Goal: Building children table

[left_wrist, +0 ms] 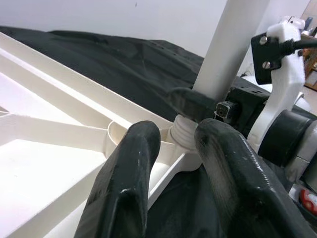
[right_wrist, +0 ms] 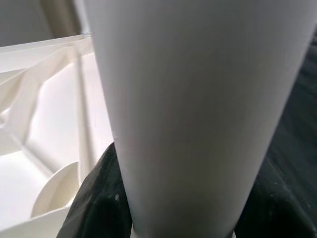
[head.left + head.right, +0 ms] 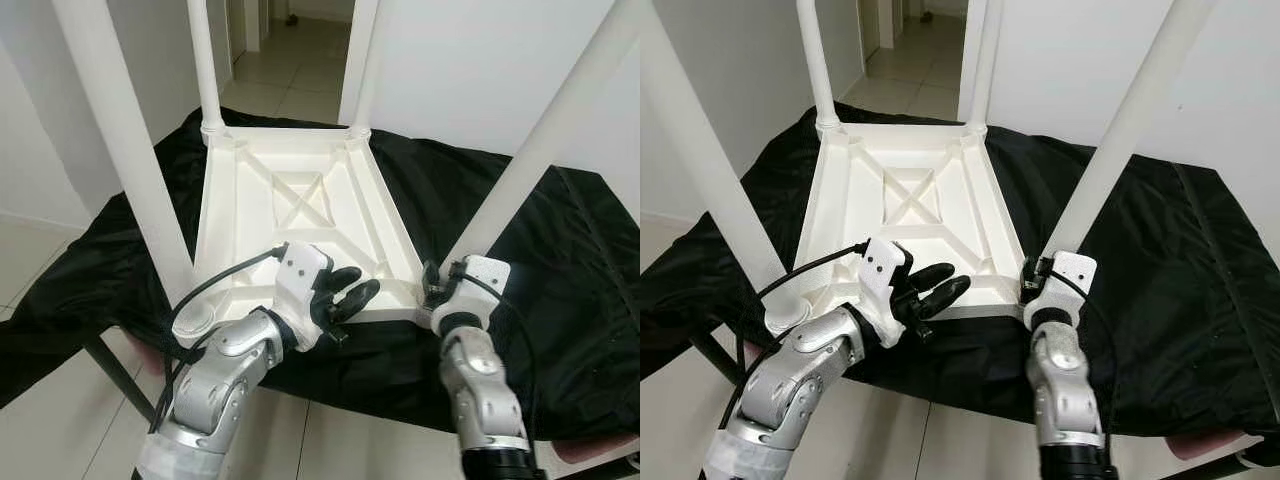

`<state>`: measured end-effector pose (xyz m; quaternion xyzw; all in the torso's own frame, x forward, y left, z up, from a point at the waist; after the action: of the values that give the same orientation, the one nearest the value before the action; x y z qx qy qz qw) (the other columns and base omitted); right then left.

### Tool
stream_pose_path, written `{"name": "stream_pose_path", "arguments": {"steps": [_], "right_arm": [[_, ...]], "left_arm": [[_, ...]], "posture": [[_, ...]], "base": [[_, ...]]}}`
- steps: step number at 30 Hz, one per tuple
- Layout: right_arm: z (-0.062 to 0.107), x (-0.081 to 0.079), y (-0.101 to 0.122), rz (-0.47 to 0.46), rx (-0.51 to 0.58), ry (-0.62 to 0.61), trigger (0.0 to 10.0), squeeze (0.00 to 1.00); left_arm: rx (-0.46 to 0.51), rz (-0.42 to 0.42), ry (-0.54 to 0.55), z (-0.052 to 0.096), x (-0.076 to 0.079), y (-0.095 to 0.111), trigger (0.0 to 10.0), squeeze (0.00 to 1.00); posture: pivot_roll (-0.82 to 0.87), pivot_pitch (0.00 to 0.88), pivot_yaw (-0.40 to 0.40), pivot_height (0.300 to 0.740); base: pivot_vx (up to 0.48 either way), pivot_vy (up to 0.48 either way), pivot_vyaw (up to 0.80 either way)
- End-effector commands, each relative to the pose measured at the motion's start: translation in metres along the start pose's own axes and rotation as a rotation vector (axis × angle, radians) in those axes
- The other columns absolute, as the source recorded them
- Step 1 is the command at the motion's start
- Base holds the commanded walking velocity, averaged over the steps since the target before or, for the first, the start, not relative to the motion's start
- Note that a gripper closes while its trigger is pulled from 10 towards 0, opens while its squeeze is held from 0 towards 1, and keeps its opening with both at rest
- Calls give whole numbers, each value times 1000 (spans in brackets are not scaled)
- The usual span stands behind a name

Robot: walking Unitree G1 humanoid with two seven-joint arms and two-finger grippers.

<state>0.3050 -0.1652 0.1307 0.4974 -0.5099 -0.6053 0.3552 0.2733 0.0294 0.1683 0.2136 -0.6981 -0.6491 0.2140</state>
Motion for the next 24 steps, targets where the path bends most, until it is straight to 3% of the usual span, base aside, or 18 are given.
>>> {"name": "stream_pose_path", "arguments": {"steps": [1, 3, 5, 6, 7, 12, 15, 16, 18, 19, 24], "right_arm": [[3, -3, -14, -11, -61, -28, 10000, 0], [4, -15, -14, 17, -67, 18, 10000, 0], [3, -16, -14, 42, -71, 40, 10000, 0], [2, -14, -13, 65, -63, 63, 10000, 224], [2, -13, -12, 65, -56, 90, 10000, 1000], [1, -12, -8, 40, -43, 109, 10000, 1000], [-4, 0, 1, 61, -12, 176, 10000, 1000], [-6, 5, 4, 73, -10, 219, 10000, 678], [-7, 9, 6, 81, -9, 246, 10000, 678], [-8, 13, 7, 103, -14, 308, 10000, 0], [-9, 24, 5, 171, -36, 459, 10000, 0]], "left_arm": [[6, -13, 5, -5, 1, 3, 10000, 0], [9, -21, 7, -6, 1, 4, 10000, 0], [5, -24, 7, -6, 1, 3, 10000, 0], [4, -19, -5, -5, 2, 2, 10000, 0], [7, -18, -10, -5, 2, 2, 10000, 0], [19, -11, -8, -5, 2, 4, 10000, 0], [18, -6, 14, -7, 0, 5, 10000, 0], [13, -22, 24, -6, -1, 5, 10000, 0], [9, -34, 29, -6, -2, 5, 10000, 0], [-1, -56, 32, -6, -2, 3, 10000, 0], [-34, -116, 24, -5, 1, -2, 10000, 0]], "posture": [[-34, 0, -55, 740], [-34, 0, -57, 740], [-32, 0, -62, 740], [-29, 0, -65, 740], [-30, 0, -66, 740], [-27, 0, -69, 740], [-22, 0, -78, 740], [-21, 0, -80, 740], [-20, 0, -81, 740], [-17, 0, -83, 740], [-10, 0, -85, 740]], "base": [[0, 0, 0], [0, 0, 0], [0, 0, 0], [0, 0, 0], [0, 0, 0], [0, 0, 0], [0, 0, 0], [0, 0, 0], [0, 0, 0], [0, 0, 0], [0, 0, 0]]}}
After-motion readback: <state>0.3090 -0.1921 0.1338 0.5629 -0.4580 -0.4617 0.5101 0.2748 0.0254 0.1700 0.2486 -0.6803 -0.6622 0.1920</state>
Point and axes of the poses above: a point about 5 cm out from each wrist's last joint towards the gripper, its own z axis pointing back from the gripper into the wrist, its own y axis along the axis of the wrist's last joint, x = y × z, the point moved 2 cm from there along -z, pointing out of the wrist towards the gripper, and after that the axes turned 5 degrees about -z, right-handed, at the moved point
